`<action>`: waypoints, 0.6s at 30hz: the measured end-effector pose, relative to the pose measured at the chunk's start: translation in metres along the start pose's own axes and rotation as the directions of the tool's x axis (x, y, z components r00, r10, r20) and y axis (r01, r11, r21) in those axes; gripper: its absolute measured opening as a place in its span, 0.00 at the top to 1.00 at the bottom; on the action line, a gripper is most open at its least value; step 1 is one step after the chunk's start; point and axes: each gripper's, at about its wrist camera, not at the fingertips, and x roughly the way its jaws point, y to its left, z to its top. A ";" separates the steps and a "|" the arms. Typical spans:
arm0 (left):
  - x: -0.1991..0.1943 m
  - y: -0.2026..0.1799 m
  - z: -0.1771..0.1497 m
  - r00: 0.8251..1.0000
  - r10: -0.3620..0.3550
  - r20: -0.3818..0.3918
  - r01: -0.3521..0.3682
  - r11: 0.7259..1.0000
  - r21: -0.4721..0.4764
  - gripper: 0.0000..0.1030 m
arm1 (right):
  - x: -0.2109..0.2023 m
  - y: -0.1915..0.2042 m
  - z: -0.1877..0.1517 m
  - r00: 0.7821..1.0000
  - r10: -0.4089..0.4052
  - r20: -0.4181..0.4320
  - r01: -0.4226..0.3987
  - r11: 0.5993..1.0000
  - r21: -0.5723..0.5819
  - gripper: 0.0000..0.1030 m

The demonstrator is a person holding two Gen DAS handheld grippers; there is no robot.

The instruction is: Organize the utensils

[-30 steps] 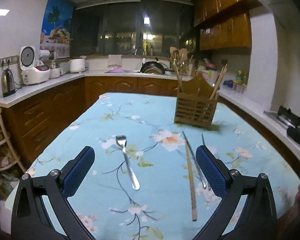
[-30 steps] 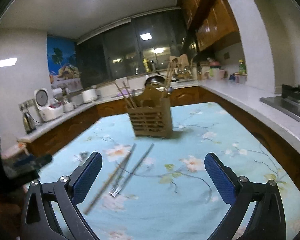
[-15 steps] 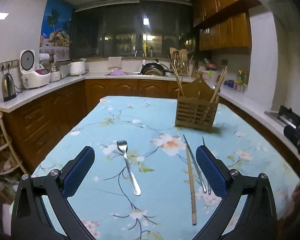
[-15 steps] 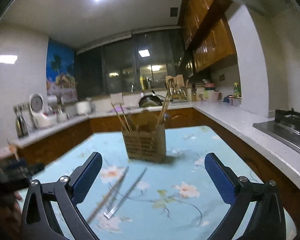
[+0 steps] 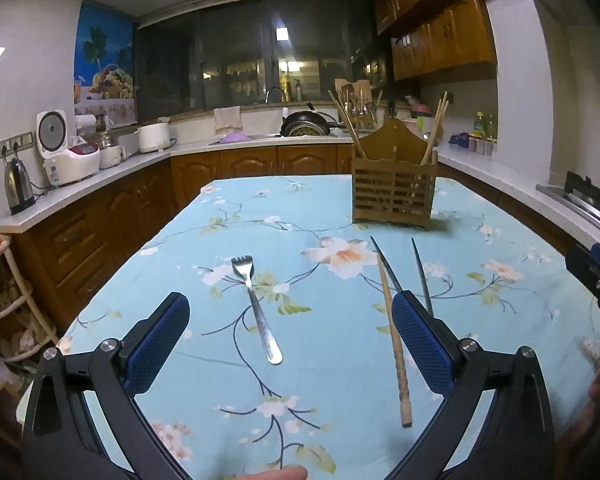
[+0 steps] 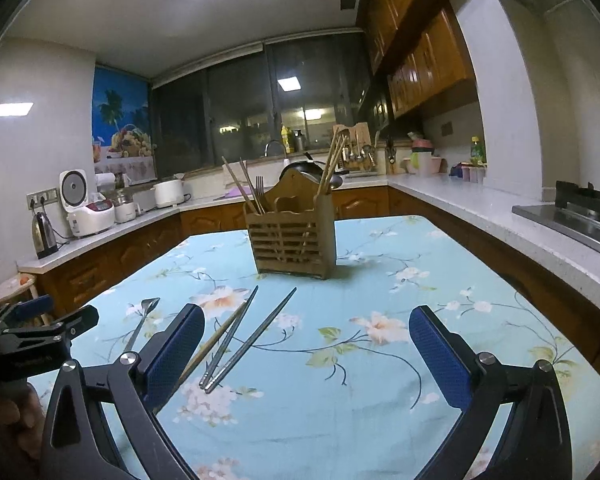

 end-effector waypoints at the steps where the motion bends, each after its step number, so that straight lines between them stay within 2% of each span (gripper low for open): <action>1: -0.001 -0.001 -0.001 1.000 0.002 0.003 -0.002 1.000 0.005 0.00 | 0.000 0.000 0.000 1.000 0.001 0.004 -0.001 1.000 -0.001 0.00; 18: -0.010 0.006 -0.001 0.999 -0.019 0.032 0.019 1.000 -0.018 0.00 | -0.004 0.005 -0.002 0.999 0.027 0.021 -0.027 1.000 -0.015 0.00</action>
